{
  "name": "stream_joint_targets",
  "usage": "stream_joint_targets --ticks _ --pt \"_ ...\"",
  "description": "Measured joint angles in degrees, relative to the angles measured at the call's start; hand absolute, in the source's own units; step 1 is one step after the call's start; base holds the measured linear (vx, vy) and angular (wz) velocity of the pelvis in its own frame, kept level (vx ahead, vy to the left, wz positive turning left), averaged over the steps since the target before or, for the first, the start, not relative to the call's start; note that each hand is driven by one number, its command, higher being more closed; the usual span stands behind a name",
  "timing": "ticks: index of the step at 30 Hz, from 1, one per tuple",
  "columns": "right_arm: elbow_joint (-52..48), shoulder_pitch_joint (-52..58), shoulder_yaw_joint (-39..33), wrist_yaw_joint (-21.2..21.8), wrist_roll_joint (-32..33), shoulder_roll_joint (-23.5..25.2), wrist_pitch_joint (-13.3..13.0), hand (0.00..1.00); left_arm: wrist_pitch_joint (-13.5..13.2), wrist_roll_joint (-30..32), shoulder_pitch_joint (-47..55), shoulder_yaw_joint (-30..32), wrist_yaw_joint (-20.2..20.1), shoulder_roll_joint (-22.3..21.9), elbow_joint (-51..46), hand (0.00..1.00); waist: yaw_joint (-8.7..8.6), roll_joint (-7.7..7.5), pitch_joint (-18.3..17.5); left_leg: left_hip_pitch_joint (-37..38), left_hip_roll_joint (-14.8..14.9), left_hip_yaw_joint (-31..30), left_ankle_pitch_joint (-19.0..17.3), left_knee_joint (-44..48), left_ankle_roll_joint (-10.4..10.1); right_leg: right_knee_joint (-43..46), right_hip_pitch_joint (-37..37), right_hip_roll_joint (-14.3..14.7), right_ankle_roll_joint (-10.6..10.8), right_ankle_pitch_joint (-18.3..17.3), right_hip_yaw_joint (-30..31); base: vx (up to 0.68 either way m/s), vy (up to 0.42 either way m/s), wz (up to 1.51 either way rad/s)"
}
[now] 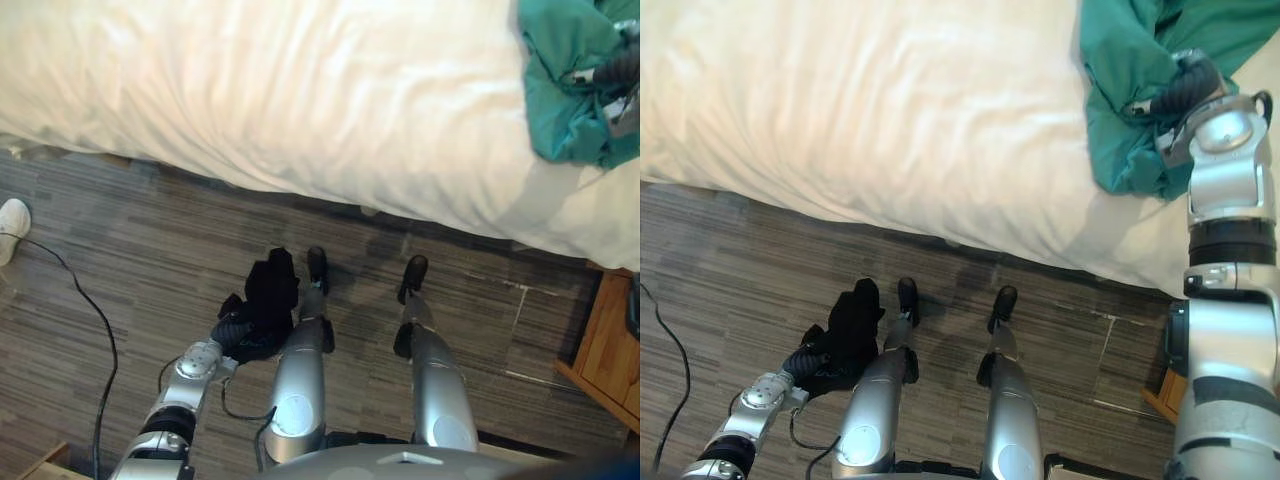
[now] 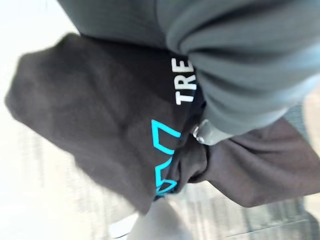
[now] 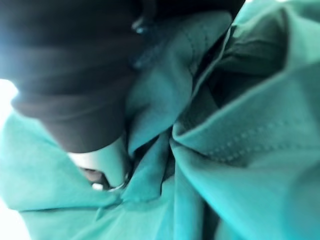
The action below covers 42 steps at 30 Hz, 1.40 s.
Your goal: Tidy the bed and pick cloth on bed and put in laundry
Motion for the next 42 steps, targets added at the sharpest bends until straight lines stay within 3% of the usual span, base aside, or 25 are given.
stream_joint_targets --ticks 3,6,10,13,15,21,25,29,33,35,42 --pt "0.2 4.2 -2.3 -1.5 5.6 1.4 -3.4 1.00 0.2 0.2 0.5 0.4 -1.6 -0.2 -2.3 1.00 -0.10 -0.01 0.0 2.0 0.0 0.7 -0.3 0.0 -0.2 -0.2 1.7 0.0 0.1 0.0 0.4 0.03 -0.004 -0.13" --pt "-0.9 11.9 -5.8 -3.4 12.1 4.5 -8.2 1.00 1.3 2.4 3.3 0.4 -2.5 -0.8 -7.4 1.00 -1.40 -0.29 -0.2 4.7 0.0 1.2 -1.3 0.0 -0.1 -0.3 4.1 0.0 0.6 -0.7 0.5 0.05 -0.017 -0.10" --pt "-6.9 22.6 -8.9 -6.7 16.0 11.5 -12.9 1.00 3.9 2.2 6.9 0.4 -2.0 -1.2 -11.6 1.00 -3.12 -0.90 -0.6 8.8 0.0 2.6 -2.9 0.0 -0.1 -0.4 7.5 0.1 1.2 -1.7 1.4 0.08 -0.021 -0.19" --pt "-11.4 31.0 -12.2 -9.2 18.9 18.7 -15.1 1.00 6.1 2.0 8.4 1.4 -2.5 -1.7 -15.5 1.00 -3.64 -1.14 -0.7 13.3 0.2 4.5 -4.2 0.0 -0.3 -0.9 11.1 0.3 1.3 -1.9 3.0 0.12 -0.020 -0.33" --pt "-12.8 38.5 -13.9 -9.0 20.8 25.2 -17.2 1.00 6.4 2.5 11.1 3.2 -3.8 -3.5 -18.2 1.00 -5.08 -1.73 -2.3 16.4 0.3 5.8 -5.3 0.0 -0.5 -1.6 13.9 0.6 1.6 -2.2 3.8 0.10 -0.017 -0.29" --pt "-7.6 57.0 -15.1 -6.6 20.8 35.7 -18.2 1.00 6.5 2.2 15.1 3.1 -4.9 -8.7 -16.9 1.00 -7.49 -1.82 -8.9 24.0 0.6 8.9 -8.2 0.0 -0.8 -2.7 20.4 1.0 2.5 -3.9 5.6 0.09 -0.008 -0.27" --pt "4.5 65.3 -15.2 -5.3 20.5 39.6 -19.8 1.00 3.8 -0.7 16.8 6.3 -3.1 -12.9 -6.8 1.00 -9.45 -0.76 -14.2 29.4 0.6 11.6 -10.7 -0.3 -1.2 -3.6 25.0 1.2 2.7 -5.2 7.0 0.06 -0.003 -0.34" --pt "11.6 71.5 -18.6 -2.8 19.3 44.3 -21.3 1.00 0.9 -4.5 18.7 13.2 1.7 -17.8 1.2 1.00 -9.17 -0.38 -17.6 32.9 1.5 15.0 -12.8 -0.4 -1.7 -3.6 27.3 1.1 2.5 -6.0 6.9 0.04 -0.002 -0.30" --pt "12.3 74.6 -20.1 -2.0 15.8 47.2 -22.9 1.00 0.9 -5.0 20.0 18.2 3.1 -20.3 3.0 1.00 -8.69 -0.29 -19.7 36.0 1.9 17.1 -13.7 -0.4 -2.5 -3.6 29.6 1.1 2.5 -6.2 6.7 0.04 -0.001 -0.21" --pt "12.2 75.4 -20.1 -2.0 13.6 47.1 -22.9 1.00 1.0 -4.9 20.1 19.6 3.8 -21.2 3.0 1.00 -7.80 -0.24 -20.4 37.2 2.0 18.3 -13.7 -0.4 -2.4 -3.6 30.4 1.1 2.7 -6.2 6.7 0.03 -0.007 -0.09" --pt "11.6 74.3 -19.5 -2.0 11.5 47.2 -21.1 1.00 4.0 -5.5 20.7 21.5 5.4 -22.4 3.0 1.00 -7.39 -0.16 -22.2 39.2 2.2 16.5 -13.8 -0.3 -2.5 -2.7 33.5 0.6 3.4 -8.0 3.6 0.02 -0.023 0.16"
